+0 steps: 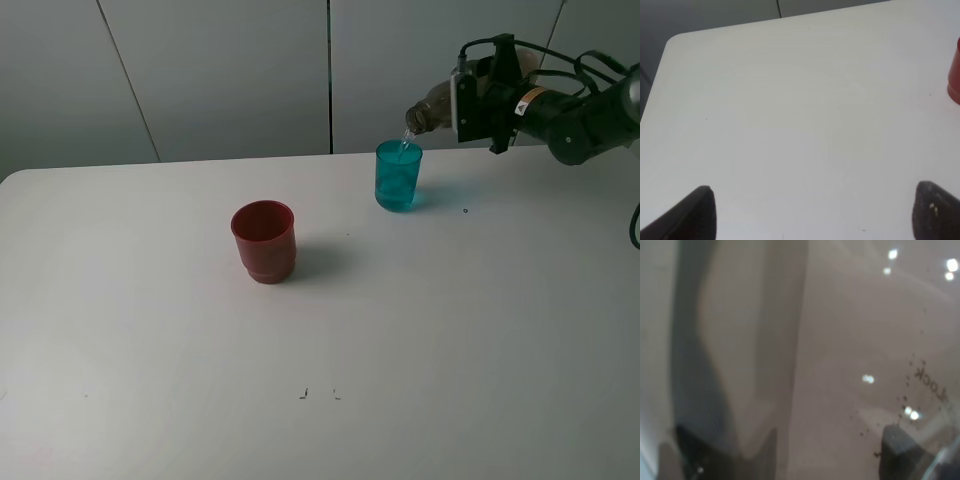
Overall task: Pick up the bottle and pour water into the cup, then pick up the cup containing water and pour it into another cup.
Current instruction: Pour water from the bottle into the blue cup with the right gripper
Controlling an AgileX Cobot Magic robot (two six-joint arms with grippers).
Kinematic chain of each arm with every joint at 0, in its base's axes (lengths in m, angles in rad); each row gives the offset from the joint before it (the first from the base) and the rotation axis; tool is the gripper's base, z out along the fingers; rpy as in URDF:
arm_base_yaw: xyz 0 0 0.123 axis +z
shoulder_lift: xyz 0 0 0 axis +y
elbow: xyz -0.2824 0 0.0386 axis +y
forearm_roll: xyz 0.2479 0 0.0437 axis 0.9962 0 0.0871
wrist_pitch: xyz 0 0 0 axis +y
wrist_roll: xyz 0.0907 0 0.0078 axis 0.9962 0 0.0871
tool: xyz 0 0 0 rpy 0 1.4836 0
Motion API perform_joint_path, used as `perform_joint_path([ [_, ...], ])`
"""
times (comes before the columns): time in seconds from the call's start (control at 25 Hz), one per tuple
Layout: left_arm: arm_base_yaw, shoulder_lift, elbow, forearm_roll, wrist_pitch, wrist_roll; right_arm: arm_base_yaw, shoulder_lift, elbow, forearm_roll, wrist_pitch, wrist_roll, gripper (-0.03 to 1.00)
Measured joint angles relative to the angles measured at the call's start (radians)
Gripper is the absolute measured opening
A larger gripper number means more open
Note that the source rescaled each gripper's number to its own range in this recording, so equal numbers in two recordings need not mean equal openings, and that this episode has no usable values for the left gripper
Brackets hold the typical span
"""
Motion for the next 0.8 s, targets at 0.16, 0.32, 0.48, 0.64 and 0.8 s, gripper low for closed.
perform_joint_path([
  [0.16,0.0,0.0,0.0,0.0,0.0,0.0,0.0,0.0,0.0,-0.004,0.0,-0.024,0.0],
  [0.32,0.0,0.0,0.0,0.0,0.0,0.0,0.0,0.0,0.0,-0.01,-0.002,-0.034,0.0],
  [0.48,0.0,0.0,0.0,0.0,0.0,0.0,0.002,0.0,0.0,-0.014,-0.004,-0.052,0.0],
  [0.64,0.0,0.0,0.0,0.0,0.0,0.0,0.007,0.0,0.0,-0.015,-0.006,-0.073,0.0],
  [0.8,0.0,0.0,0.0,0.0,0.0,0.0,0.009,0.0,0.0,-0.015,-0.006,-0.107,0.0],
])
